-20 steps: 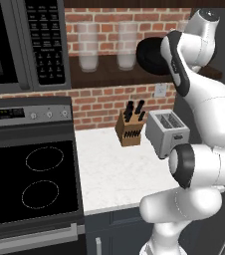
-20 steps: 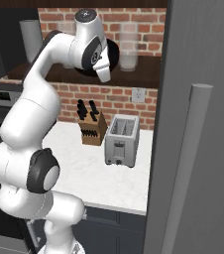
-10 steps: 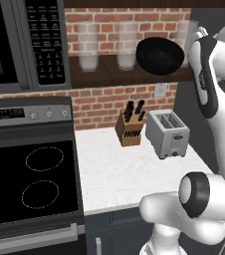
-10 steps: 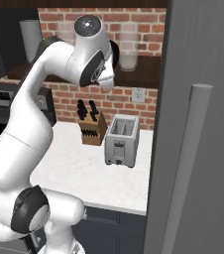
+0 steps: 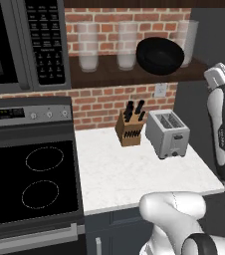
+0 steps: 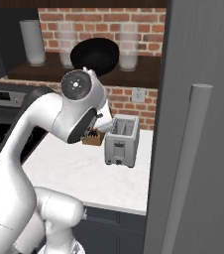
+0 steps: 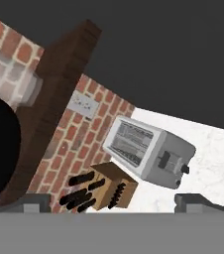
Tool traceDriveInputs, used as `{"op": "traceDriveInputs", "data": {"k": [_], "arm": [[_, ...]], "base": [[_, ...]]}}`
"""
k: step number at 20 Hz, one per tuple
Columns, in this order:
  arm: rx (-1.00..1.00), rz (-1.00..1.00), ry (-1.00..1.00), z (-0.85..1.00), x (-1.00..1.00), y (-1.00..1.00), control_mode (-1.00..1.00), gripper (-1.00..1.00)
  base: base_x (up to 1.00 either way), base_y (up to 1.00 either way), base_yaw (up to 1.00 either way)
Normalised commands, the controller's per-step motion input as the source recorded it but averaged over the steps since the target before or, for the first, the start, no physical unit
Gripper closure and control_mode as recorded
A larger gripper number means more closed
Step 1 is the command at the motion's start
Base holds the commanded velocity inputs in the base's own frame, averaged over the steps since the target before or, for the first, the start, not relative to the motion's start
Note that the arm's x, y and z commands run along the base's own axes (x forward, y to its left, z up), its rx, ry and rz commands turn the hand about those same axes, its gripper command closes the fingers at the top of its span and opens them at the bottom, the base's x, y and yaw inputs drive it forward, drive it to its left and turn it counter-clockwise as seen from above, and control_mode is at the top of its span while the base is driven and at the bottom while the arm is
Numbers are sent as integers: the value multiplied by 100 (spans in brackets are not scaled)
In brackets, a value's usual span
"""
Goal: Pick up the bowls on the counter and stack them on top of one another in the open cabinet. Place the smaller bowl on top of the larger bowl.
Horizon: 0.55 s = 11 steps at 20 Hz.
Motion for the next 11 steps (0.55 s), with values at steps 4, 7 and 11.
{"op": "traceDriveInputs", "data": {"k": [4, 7, 11], "arm": [[-40, 12, 12, -100, -100, 83, -100, -100], [-31, 19, 20, -100, -100, 100, -100, -100], [-25, 18, 14, -83, -93, 100, -100, -100]], "base": [[0, 0, 0], [0, 0, 0], [0, 0, 0]]}}
